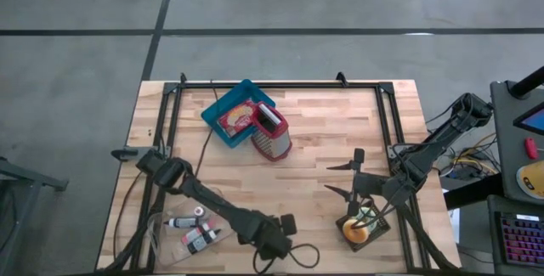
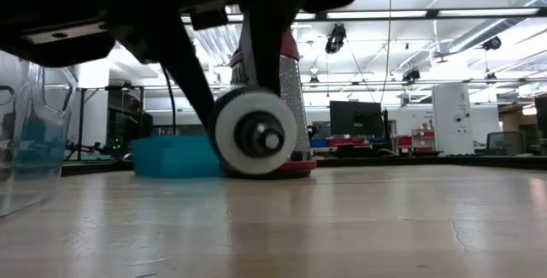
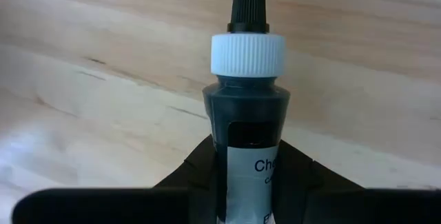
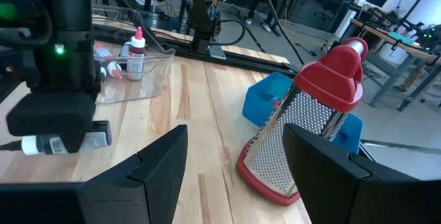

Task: Pick & Place Food Item
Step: Put the black food coloring into the transparent bin

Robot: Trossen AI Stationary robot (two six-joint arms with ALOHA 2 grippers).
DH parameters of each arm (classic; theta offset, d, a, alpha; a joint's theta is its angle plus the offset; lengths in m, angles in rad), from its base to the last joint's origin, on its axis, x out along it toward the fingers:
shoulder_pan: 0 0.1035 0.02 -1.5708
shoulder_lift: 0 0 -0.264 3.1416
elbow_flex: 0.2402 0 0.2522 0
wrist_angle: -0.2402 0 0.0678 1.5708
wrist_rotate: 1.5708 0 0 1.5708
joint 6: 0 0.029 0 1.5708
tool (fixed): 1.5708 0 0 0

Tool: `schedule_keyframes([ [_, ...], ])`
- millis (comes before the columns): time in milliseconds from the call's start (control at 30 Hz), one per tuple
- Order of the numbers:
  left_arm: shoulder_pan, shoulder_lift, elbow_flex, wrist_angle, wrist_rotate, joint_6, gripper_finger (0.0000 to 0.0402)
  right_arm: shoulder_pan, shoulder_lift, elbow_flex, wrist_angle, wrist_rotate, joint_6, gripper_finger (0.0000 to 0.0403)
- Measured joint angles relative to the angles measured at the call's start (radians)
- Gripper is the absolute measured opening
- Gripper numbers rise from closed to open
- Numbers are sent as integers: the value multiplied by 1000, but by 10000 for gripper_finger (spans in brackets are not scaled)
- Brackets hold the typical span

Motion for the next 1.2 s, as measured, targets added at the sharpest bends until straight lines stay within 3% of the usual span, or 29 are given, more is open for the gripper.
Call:
schedule_keyframes([
  [333, 48, -45, -34, 21, 10, -73, 85, 0, 0, 0, -1, -3, -1, 233],
  [533, 60, -163, -163, 231, 68, -122, 84, 0, 0, 0, -1, -19, 0, 233],
  [867, 79, -553, -685, 952, 132, -237, 81, 0, 1, -2, 0, -26, 0, 233],
  [1067, 79, -790, -1004, 1306, 90, -328, 80, 0, 1, -2, 0, -26, 6, 233],
  [1200, 75, -934, -1176, 1460, 2, -360, 80, 0, 1, -2, 0, -26, 11, 233],
])
